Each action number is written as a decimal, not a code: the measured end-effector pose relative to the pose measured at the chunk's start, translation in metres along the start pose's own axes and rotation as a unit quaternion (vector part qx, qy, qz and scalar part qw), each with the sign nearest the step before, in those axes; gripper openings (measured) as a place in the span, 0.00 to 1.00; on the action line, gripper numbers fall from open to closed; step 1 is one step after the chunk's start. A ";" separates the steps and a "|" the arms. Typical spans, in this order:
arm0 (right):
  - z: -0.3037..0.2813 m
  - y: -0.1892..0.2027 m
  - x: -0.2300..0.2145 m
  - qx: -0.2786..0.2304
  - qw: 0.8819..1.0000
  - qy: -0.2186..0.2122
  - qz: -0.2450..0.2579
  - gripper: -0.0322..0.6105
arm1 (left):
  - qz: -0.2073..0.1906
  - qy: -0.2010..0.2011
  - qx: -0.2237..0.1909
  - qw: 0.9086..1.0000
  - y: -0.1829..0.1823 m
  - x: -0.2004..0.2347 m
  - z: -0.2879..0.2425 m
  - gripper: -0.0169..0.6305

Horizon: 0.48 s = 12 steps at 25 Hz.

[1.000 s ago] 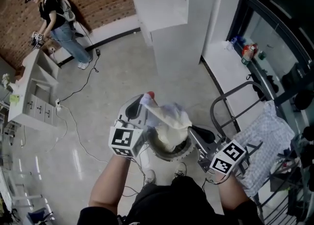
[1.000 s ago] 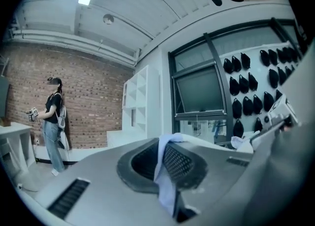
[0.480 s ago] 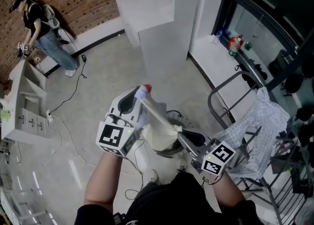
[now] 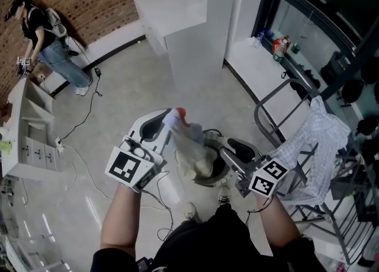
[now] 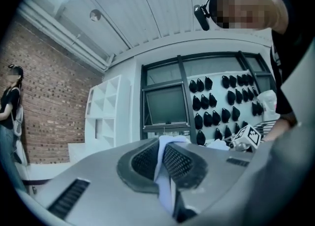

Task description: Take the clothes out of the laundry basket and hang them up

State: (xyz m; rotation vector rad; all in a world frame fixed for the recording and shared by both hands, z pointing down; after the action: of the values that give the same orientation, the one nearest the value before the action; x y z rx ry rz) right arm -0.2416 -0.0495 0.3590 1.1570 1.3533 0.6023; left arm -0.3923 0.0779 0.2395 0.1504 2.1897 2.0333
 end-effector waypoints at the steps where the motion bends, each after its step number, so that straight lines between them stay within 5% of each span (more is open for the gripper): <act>1: -0.007 0.004 -0.003 0.012 1.000 0.005 0.009 0.32 | -0.001 0.005 -0.001 1.000 -0.001 -0.002 0.003 0.05; 12: -0.098 0.072 -0.009 0.124 0.992 0.000 0.027 0.49 | -0.027 0.013 -0.017 0.999 -0.027 -0.003 0.044 0.05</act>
State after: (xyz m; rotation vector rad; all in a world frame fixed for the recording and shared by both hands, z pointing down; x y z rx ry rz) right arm -0.3164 -0.0029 0.4435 1.3978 1.4290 0.4808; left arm -0.3803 0.1184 0.2095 0.0607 2.1491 2.0539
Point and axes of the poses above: the fingertips, and each gripper's own axes: z backward along the fingers, x to its left, y out of its underside, the point moved 4 cm from there along z, backward along the fingers, and after that the axes turned 5 degrees about x, right-handed, at the moved point
